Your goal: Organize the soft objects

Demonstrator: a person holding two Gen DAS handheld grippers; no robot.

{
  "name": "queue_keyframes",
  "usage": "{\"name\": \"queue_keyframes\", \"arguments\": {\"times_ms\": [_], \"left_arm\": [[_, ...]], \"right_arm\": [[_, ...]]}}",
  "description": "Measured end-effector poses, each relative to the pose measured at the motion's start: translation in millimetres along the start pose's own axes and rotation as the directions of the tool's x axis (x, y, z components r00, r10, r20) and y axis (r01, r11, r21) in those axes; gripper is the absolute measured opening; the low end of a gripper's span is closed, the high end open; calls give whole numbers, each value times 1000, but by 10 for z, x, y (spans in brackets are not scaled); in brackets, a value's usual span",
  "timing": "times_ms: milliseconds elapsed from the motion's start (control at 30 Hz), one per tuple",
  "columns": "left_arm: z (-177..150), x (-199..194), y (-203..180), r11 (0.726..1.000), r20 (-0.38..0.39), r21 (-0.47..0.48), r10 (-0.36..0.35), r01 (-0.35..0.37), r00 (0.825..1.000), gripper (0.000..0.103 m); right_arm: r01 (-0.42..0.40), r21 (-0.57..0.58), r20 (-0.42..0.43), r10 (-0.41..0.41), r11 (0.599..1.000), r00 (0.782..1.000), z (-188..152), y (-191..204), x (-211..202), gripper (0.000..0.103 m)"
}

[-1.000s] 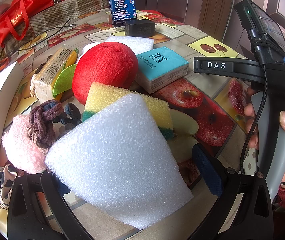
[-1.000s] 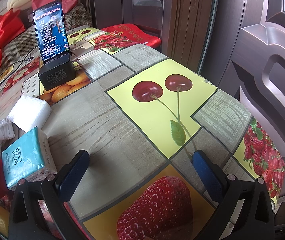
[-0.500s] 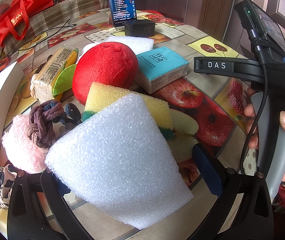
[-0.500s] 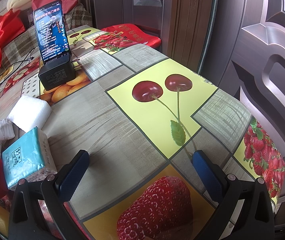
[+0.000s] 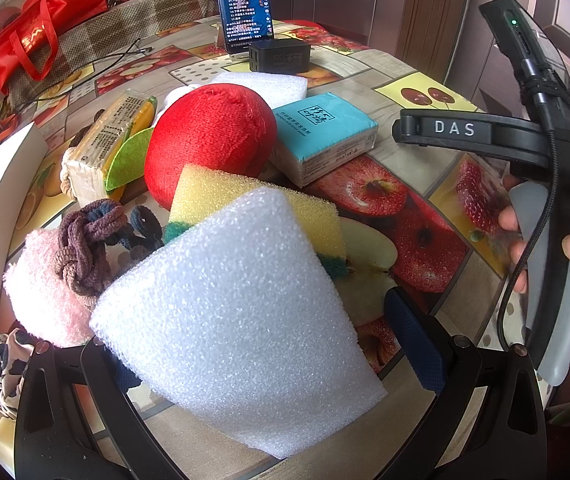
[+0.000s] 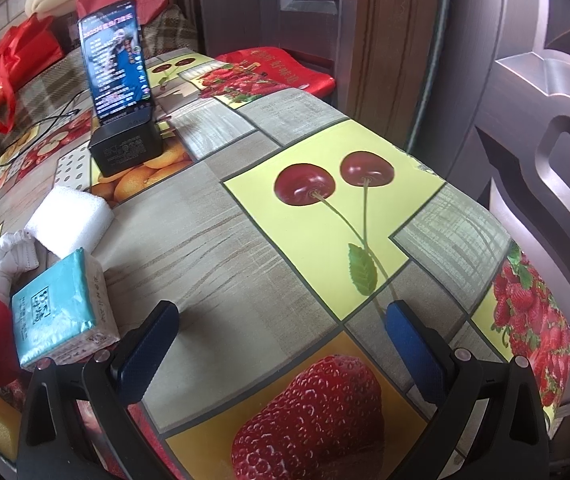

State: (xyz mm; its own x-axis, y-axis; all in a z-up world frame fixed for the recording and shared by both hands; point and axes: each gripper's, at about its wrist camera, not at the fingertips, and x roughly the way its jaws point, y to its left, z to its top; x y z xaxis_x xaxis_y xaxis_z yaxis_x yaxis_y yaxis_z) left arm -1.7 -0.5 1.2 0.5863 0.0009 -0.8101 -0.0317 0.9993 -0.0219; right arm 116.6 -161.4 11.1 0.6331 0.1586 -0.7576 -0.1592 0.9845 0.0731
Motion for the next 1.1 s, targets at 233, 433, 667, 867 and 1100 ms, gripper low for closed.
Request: {"name": "queue_keyframes", "arguments": {"times_ms": [233, 433, 667, 867, 1100], "left_arm": [[-457, -911, 83, 995, 198, -23, -94, 100, 976, 103], [-925, -1488, 768, 972, 265, -221, 138, -79, 954, 103], [-1304, -1272, 1360, 897, 105, -433, 155, -95, 982, 103], [-1163, -1131, 1114, 940, 77, -319, 154, -122, 985, 103], [-986, -807, 1004, 955, 8, -229, 195, -188, 981, 65]], "right_arm": [[-325, -84, 186, 335, 942, 924, -16, -137, -431, 103], [-518, -376, 23, 567, 768, 823, -178, 369, -598, 103], [-684, -457, -255, 653, 568, 713, -610, 847, -690, 103], [-676, -501, -351, 587, 540, 729, -828, 1097, -705, 95], [-625, -577, -339, 543, 526, 769, -918, 1283, -679, 48]]}}
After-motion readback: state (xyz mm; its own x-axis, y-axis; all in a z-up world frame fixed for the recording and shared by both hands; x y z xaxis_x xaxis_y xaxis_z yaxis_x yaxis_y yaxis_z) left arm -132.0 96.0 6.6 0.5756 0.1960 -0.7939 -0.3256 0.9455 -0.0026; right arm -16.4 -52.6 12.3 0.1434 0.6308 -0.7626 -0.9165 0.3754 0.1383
